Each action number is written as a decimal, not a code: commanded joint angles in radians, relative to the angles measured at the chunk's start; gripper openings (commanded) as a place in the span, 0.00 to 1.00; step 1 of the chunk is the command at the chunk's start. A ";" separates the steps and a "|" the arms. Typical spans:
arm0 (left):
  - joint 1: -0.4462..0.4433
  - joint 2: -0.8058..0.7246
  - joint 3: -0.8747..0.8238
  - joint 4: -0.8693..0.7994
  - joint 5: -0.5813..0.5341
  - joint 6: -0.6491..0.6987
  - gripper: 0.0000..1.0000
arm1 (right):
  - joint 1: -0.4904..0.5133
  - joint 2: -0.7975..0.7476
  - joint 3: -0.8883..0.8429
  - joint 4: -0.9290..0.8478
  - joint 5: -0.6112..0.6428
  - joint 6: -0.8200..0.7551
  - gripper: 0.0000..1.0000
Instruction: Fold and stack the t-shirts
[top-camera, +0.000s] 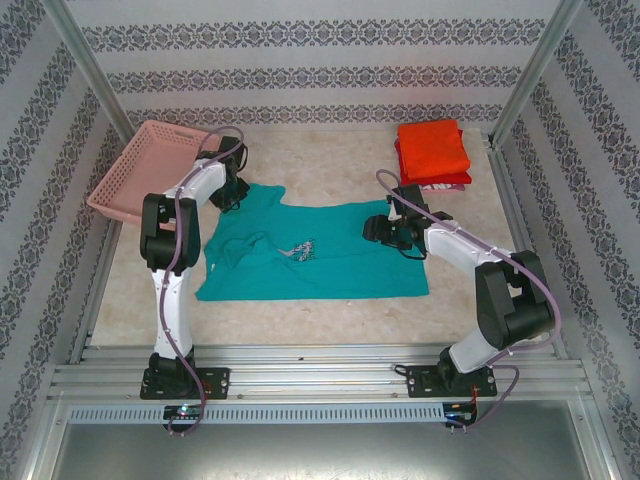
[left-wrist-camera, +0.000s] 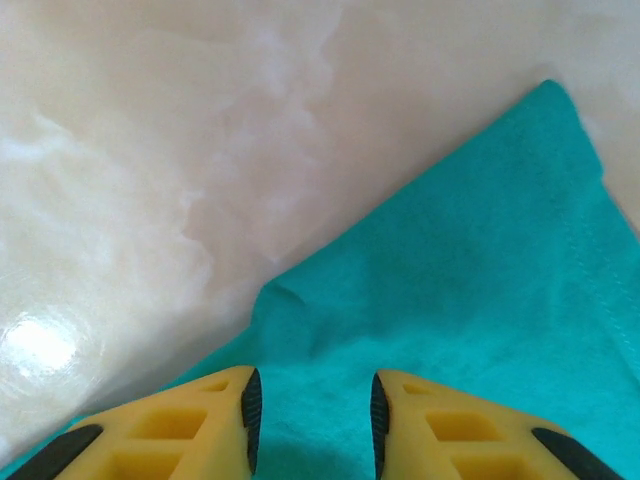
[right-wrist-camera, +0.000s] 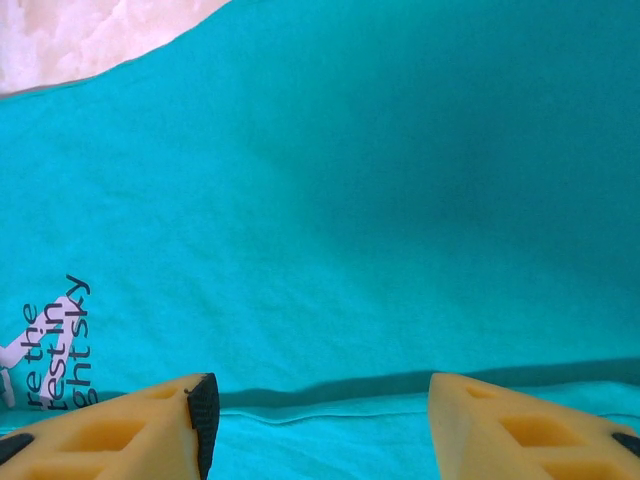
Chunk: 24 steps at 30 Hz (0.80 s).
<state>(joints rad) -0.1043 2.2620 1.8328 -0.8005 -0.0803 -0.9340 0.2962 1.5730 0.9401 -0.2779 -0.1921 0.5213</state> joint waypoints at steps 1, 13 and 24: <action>0.006 0.054 0.010 -0.063 -0.019 0.012 0.36 | -0.006 -0.001 0.001 0.007 -0.004 0.004 0.58; 0.005 0.117 0.019 -0.083 -0.016 0.033 0.10 | -0.005 -0.008 0.000 0.008 -0.008 0.009 0.58; 0.006 -0.012 -0.110 0.040 -0.009 0.033 0.00 | -0.009 -0.011 0.024 -0.005 0.005 0.001 0.58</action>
<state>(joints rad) -0.1047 2.2601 1.7821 -0.7555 -0.1020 -0.9077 0.2962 1.5730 0.9405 -0.2768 -0.1921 0.5213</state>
